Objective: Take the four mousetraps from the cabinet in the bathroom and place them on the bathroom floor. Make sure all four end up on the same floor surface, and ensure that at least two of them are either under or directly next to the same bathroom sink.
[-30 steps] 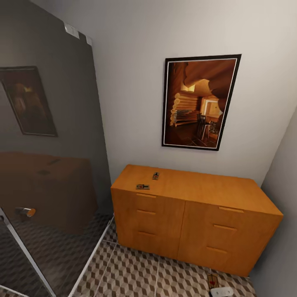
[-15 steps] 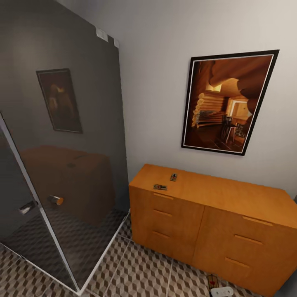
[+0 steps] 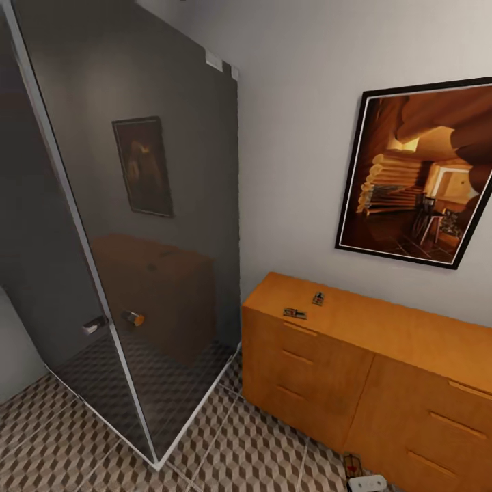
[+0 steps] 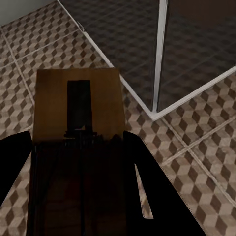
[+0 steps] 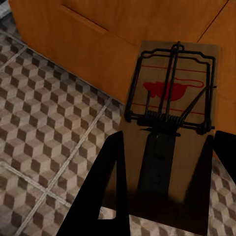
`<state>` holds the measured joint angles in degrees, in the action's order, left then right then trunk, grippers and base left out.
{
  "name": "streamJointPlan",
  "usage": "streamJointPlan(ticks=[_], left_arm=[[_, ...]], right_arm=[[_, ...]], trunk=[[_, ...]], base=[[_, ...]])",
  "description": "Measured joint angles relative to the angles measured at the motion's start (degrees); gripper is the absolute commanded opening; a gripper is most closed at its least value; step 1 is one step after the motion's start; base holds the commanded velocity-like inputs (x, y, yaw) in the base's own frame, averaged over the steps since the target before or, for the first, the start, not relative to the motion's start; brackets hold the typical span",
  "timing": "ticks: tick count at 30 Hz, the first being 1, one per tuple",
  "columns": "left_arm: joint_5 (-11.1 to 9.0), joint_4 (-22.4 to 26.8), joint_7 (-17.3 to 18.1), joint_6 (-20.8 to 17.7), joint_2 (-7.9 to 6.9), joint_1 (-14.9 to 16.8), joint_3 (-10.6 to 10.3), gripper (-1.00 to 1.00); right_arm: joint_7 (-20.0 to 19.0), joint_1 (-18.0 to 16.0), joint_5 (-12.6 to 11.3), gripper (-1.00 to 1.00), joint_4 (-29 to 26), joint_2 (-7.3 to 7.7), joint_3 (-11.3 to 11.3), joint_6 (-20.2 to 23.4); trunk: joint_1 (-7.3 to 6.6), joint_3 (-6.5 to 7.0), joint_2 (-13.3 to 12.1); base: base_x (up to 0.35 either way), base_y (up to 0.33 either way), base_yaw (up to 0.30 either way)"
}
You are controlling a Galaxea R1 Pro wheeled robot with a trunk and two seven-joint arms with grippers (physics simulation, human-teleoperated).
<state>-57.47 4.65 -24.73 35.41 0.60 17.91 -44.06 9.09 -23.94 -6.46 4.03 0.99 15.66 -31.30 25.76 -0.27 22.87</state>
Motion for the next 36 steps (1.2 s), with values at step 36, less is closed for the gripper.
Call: streamJointPlan(ticks=[36], left_arm=[[0.0,0.0,-0.1,0.0,-0.17,-0.1,0.1,-1.00]], right_arm=[[0.0,0.0,0.0,-1.00,0.0,0.00,0.0,0.0]], trunk=[[0.00,0.00,0.0]], base=[[0.000,0.000,0.300]])
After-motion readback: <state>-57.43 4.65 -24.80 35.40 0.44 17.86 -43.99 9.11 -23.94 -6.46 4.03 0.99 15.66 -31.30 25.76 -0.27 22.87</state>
